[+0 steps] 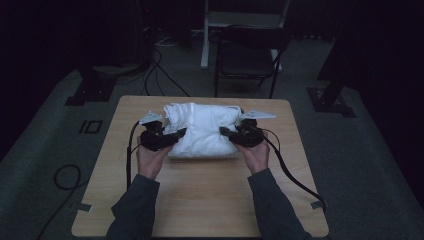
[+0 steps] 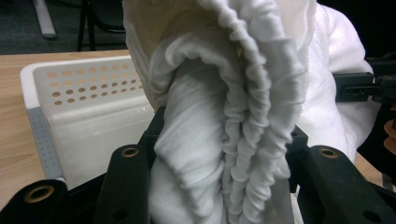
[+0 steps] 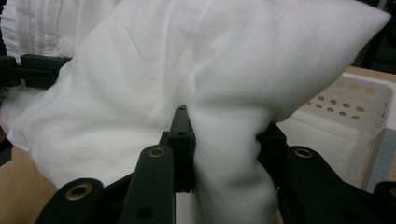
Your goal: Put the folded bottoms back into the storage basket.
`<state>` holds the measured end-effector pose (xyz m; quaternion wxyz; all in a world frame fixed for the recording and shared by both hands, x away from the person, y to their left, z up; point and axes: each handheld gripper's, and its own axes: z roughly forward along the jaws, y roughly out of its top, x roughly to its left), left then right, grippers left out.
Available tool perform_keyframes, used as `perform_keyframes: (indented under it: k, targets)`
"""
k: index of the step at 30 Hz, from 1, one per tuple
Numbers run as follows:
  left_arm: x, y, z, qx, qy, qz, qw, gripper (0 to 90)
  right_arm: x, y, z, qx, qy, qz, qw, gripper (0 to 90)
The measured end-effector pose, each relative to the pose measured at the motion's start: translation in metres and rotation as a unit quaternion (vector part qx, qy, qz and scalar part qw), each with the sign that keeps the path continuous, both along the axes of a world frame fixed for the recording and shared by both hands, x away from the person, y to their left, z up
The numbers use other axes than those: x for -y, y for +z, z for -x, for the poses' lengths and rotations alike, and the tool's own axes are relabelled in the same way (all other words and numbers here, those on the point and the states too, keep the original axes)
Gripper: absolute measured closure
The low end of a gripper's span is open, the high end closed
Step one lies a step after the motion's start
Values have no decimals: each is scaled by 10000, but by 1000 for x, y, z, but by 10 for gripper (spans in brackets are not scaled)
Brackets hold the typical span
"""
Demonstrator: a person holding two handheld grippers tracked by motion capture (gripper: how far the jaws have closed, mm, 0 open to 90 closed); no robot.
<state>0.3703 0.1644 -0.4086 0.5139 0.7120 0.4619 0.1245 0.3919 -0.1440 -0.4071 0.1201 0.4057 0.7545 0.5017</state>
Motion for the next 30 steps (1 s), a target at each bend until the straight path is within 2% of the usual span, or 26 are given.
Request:
perform_keyframes:
  k: [8,30]
  targets:
    - [0,4,-8,7,62,-16,10000,529,-2,2,-8,3,-88,-72,9999,675]
    - [3,-1,-28,-111,166,-24,9998,530,-3,-1,-27,-92,-245,-88,9996,676]
